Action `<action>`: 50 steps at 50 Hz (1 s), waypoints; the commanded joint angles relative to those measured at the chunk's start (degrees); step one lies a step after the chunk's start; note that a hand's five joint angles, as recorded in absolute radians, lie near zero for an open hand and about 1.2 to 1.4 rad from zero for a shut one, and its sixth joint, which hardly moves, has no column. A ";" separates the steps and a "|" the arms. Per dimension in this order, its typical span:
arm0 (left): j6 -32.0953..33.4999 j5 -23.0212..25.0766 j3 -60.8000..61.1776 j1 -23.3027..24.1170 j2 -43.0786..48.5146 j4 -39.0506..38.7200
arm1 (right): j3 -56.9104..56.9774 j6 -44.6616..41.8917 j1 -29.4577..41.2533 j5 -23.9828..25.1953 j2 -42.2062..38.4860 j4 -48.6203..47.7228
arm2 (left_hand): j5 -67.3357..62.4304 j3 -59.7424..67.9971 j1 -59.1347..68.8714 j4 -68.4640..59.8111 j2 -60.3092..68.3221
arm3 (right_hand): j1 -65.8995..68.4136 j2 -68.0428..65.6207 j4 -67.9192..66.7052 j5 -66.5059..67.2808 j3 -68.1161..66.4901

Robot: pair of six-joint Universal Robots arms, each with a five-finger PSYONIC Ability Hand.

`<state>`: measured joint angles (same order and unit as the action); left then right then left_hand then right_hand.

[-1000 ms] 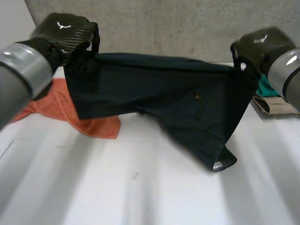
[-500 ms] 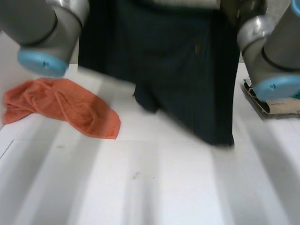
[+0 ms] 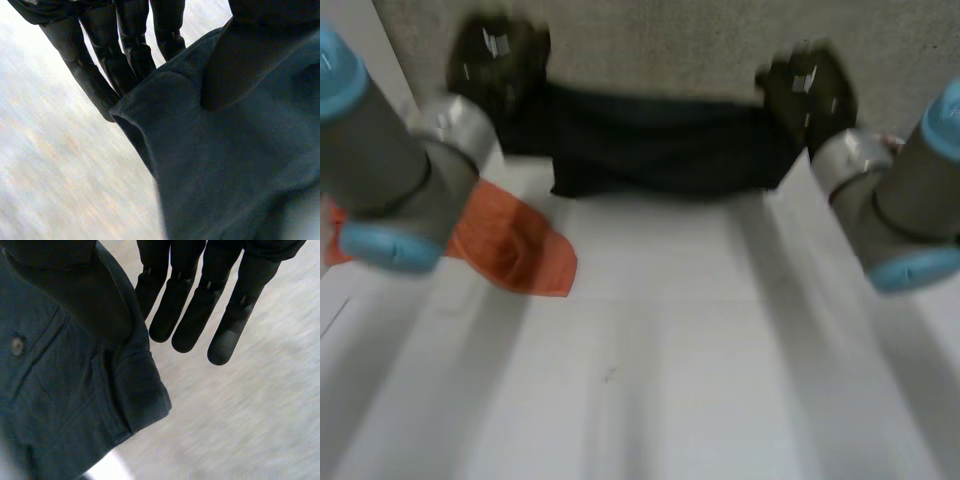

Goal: Fold the laundry.

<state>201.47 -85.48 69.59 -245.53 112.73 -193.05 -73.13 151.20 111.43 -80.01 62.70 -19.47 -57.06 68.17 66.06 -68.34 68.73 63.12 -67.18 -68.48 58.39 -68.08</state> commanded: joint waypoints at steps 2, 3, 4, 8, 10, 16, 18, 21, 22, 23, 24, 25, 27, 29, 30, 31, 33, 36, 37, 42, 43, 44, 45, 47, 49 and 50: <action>3.13 1.02 18.99 1.89 -2.95 5.05 | -15.19 -5.73 -1.39 2.06 -0.82 5.93 | -12.94 11.83 13.94 -11.66 11.27 | 16.88 -12.82 -11.52 11.61 -11.92; 3.48 0.85 19.87 2.16 -3.22 6.10 | -16.07 -6.35 -1.48 2.06 -0.65 6.72 | -12.94 11.83 13.94 -11.66 11.27 | 16.88 -12.82 -11.52 11.61 -11.92; 4.10 0.67 21.36 2.59 -3.74 8.55 | -16.87 -6.97 -1.57 2.06 -0.38 7.68 | -12.94 11.83 13.94 -11.66 11.27 | 16.88 -12.82 -11.52 11.61 -11.92; 4.89 0.41 23.74 2.95 -6.63 16.18 | -19.50 -10.73 -2.62 0.75 4.16 19.31 | -12.94 11.83 13.94 -11.66 11.27 | 16.88 -12.82 -11.52 11.61 -11.92; 5.33 0.49 24.27 3.21 -8.13 20.16 | -19.86 -12.50 -3.24 0.12 6.81 25.33 | -12.94 11.83 13.94 -11.66 11.27 | 16.88 -12.82 -11.52 11.61 -11.92; 8.49 0.32 26.73 7.43 -15.61 40.63 | -21.35 -20.32 -6.40 -0.23 17.28 52.23 | -12.94 11.83 13.94 -11.66 11.27 | 16.88 -12.82 -11.52 11.61 -11.92; 9.02 0.05 26.65 9.27 -17.10 45.91 | -21.97 -23.83 -7.37 -0.23 18.16 58.21 | -12.94 11.83 13.94 -11.66 11.27 | 16.88 -12.82 -11.52 11.61 -11.92; 9.46 -0.12 26.21 10.85 -17.20 50.13 | -21.71 -28.13 -8.16 -0.14 17.90 61.21 | -12.94 11.83 13.94 -11.66 11.27 | 16.88 -12.82 -11.52 11.61 -11.92; 9.55 -0.12 25.69 11.03 -16.93 49.79 | -21.62 -28.76 -8.07 -0.06 17.73 60.78 | -12.94 11.83 13.94 -11.66 11.27 | 16.88 -12.82 -11.52 11.61 -11.92; 9.64 -0.12 24.98 11.04 -16.58 49.18 | -21.53 -29.03 -7.98 0.03 17.38 60.08 | -12.94 11.83 13.94 -11.66 11.27 | 16.88 -12.82 -11.52 11.61 -11.92; 9.81 -0.30 24.02 10.86 -16.06 48.22 | -21.27 -28.86 -7.90 0.03 16.94 59.03 | -12.94 11.83 13.94 -11.66 11.27 | 16.88 -12.82 -11.52 11.61 -11.92; 10.25 -0.47 21.75 10.43 -14.05 46.03 | -20.49 -27.64 -7.64 -0.05 15.98 55.97 | -12.94 11.83 13.94 -11.66 11.27 | 16.88 -12.82 -11.52 11.61 -11.92; 10.78 -0.82 18.84 9.98 -11.58 43.04 | -19.17 -25.44 -7.46 -0.14 14.48 52.27 | -12.94 11.83 13.94 -11.66 11.27 | 16.88 -12.82 -11.52 11.61 -11.92; 11.74 -1.52 13.33 9.55 -7.12 37.35 | -16.63 -22.02 -6.67 -0.58 11.77 46.75 | -12.94 11.83 13.94 -11.66 11.27 | 16.88 -12.82 -11.52 11.61 -11.92; 12.10 -1.79 11.11 9.28 -5.52 35.05 | -15.65 -20.87 -6.32 -0.76 10.79 44.98 | -12.94 11.83 13.94 -11.66 11.27 | 16.88 -12.82 -11.52 11.61 -11.92; 12.45 -2.05 8.83 9.19 -3.77 32.68 | -14.60 -19.81 -6.14 -1.11 9.91 43.22 | -12.94 11.83 13.94 -11.66 11.27 | 16.88 -12.82 -11.52 11.61 -11.92; 13.33 -3.02 1.36 8.84 1.68 25.65 | -11.36 -16.83 -5.44 -2.33 6.93 38.14 | -12.94 11.83 13.94 -11.66 11.27 | 16.88 -12.82 -11.52 11.61 -11.92; 14.82 -4.34 -10.12 8.66 10.44 17.75 | -8.01 -14.27 -4.65 -4.09 4.20 32.58 | -12.94 11.83 13.94 -11.66 11.27 | 16.88 -12.82 -11.52 11.61 -11.92; 15.26 -4.69 -13.31 8.58 12.75 16.23 | -6.00 -13.05 -4.30 -5.40 2.54 28.56 | -12.94 11.83 13.94 -11.66 11.27 | 16.88 -12.82 -11.52 11.61 -11.92; 18.51 -7.24 -33.35 8.14 27.17 13.93 | -0.62 -11.54 -3.50 -8.14 -4.06 13.25 | -12.94 11.83 13.94 -11.66 11.27 | 16.88 -12.82 -11.52 11.61 -11.92; 19.04 -7.76 -36.60 8.05 29.45 14.45 | 0.17 -11.80 -3.33 -8.23 -5.38 10.79 | -12.94 11.83 13.94 -11.66 11.27 | 16.88 -12.82 -11.52 11.61 -11.92; 20.18 -8.29 -42.81 8.05 34.00 15.76 | 1.57 -12.59 -2.98 -8.14 -8.09 6.24 | -12.94 11.83 13.94 -11.66 11.27 | 16.88 -12.82 -11.52 11.61 -11.92; 20.45 -8.47 -45.57 8.05 36.13 16.56 | 2.37 -13.03 -2.80 -8.05 -9.68 4.28 | -12.94 11.83 13.94 -11.66 11.27 | 16.88 -12.82 -11.52 11.61 -11.92; 21.32 -8.21 -50.76 8.13 40.00 17.79 | 4.21 -14.09 -2.62 -7.79 -12.58 0.42 | -12.94 11.83 13.94 -11.66 11.27 | 16.88 -12.82 -11.52 11.61 -11.92; 21.59 -7.42 -56.92 8.31 44.58 18.94 | 6.50 -15.67 -2.27 -7.53 -17.07 -4.42 | -12.94 11.83 13.94 -11.66 11.27 | 9.70 -5.63 -4.33 4.42 -4.74; 21.51 -7.07 -58.42 8.40 45.55 19.03 | 7.29 -16.28 -2.10 -7.53 -18.47 -5.83 | -12.94 11.83 13.94 -11.66 11.27 | -11.36 15.42 16.72 -16.63 16.31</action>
<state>220.90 -93.14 29.26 -237.62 145.33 -183.31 -70.69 138.51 108.54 -88.04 53.40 -14.06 -57.67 68.18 66.06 -68.48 68.74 63.12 -67.18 -68.49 58.65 -68.09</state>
